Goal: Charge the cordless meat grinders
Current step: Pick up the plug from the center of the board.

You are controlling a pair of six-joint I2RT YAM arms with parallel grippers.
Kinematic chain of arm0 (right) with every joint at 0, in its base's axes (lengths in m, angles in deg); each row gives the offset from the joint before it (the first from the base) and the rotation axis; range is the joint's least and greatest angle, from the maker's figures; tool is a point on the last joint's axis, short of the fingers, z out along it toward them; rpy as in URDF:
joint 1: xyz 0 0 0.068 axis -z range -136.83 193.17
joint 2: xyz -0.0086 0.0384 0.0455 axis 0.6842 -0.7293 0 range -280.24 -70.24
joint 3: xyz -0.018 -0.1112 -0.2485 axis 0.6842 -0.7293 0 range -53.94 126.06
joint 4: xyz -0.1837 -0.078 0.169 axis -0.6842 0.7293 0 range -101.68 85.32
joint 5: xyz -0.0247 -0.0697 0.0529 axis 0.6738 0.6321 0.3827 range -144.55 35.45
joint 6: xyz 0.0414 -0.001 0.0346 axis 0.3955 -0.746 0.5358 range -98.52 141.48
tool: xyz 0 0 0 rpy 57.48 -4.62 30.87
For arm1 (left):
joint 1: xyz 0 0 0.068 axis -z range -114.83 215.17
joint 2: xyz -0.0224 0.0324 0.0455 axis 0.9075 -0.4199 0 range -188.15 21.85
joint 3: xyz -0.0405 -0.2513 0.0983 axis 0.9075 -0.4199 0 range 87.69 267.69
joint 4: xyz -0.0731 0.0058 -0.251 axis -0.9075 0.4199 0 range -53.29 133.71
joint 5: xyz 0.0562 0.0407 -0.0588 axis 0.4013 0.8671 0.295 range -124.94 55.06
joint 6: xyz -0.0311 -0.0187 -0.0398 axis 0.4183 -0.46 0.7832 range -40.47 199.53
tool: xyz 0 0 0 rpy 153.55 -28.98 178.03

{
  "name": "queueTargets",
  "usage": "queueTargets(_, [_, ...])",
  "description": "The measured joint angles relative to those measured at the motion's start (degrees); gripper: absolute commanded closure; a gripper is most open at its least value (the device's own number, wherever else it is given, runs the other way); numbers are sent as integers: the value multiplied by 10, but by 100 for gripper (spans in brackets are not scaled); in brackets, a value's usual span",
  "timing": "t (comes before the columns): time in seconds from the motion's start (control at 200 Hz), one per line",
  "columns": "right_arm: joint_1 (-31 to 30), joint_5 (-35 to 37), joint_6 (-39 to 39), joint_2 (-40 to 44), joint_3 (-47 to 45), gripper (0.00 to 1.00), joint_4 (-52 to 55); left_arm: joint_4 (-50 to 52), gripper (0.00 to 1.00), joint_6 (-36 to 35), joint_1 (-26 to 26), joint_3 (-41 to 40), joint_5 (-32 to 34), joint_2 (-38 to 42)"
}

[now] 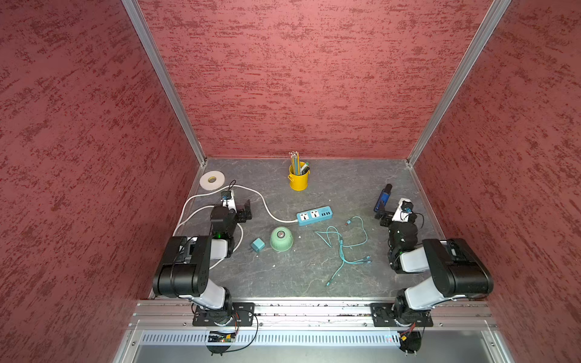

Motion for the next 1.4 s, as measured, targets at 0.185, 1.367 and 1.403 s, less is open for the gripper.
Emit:
queueTargets(0.185, [0,0,0,0,0,0,0,0,0,0,0,0,0,0])
queueTargets(1.367, [0,-112,69,242,96,0,273,451,0,-179,55,132,-179,265])
queueTargets(1.403, [0,-121,73,243,98,0,285,500,0,-202,62,143,-191,271])
